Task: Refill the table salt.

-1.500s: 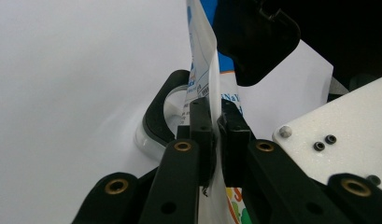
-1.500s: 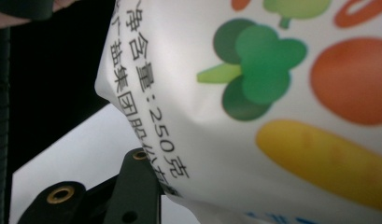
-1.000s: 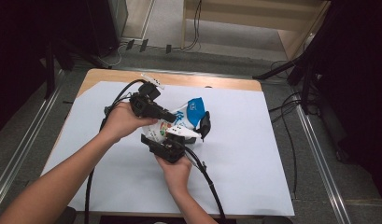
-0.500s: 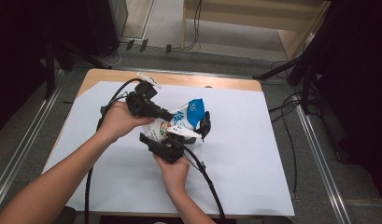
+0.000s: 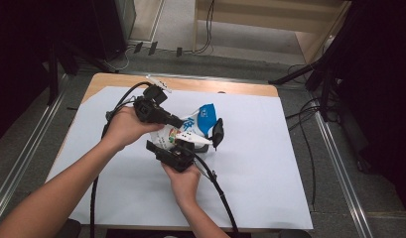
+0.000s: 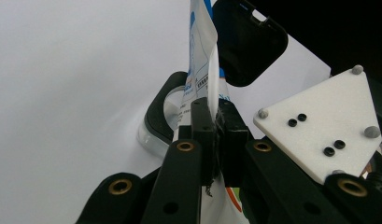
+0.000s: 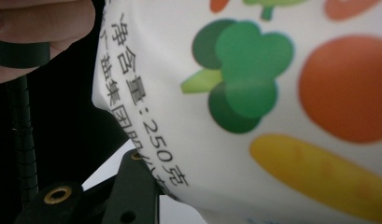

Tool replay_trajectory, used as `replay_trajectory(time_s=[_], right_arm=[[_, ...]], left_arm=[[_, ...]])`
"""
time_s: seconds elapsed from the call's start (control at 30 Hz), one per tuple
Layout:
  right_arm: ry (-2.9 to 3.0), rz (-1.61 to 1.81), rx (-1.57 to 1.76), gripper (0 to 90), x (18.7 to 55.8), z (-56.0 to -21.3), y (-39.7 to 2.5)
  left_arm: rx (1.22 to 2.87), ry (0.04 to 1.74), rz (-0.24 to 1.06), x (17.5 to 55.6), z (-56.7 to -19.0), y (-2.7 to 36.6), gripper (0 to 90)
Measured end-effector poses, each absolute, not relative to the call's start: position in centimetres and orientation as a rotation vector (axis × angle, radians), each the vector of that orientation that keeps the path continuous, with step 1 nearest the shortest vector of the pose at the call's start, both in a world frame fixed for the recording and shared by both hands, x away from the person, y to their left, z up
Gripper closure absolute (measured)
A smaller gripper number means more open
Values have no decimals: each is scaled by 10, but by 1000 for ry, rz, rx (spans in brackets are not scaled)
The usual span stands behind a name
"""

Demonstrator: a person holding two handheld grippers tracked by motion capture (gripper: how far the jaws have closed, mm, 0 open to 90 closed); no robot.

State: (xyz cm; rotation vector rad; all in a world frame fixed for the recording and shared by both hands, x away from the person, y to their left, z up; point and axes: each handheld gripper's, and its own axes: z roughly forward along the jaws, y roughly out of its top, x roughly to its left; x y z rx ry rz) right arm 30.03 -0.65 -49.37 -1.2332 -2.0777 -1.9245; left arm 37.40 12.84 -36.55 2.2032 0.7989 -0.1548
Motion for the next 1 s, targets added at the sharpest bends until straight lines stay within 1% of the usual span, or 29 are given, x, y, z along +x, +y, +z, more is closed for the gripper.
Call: replay_trajectory(time_s=[0.2,0.33,0.53,0.8,1.0], right_arm=[[-2081,-1930,-1225,628,299,-494,-6],[-2078,-1924,-1239,651,298,-497,-7],[-2103,-1936,-1217,635,297,-494,-7],[-2055,-1942,-1228,660,300,-491,-7],[-2084,-1941,-1212,659,299,-491,-8]], left_arm=[[2220,812,-173,374,-366,127,900],[2225,819,-167,374,-369,125,900],[2215,816,-163,375,-369,125,896],[2196,815,-146,376,-366,124,885],[2192,814,-166,375,-364,125,900]])
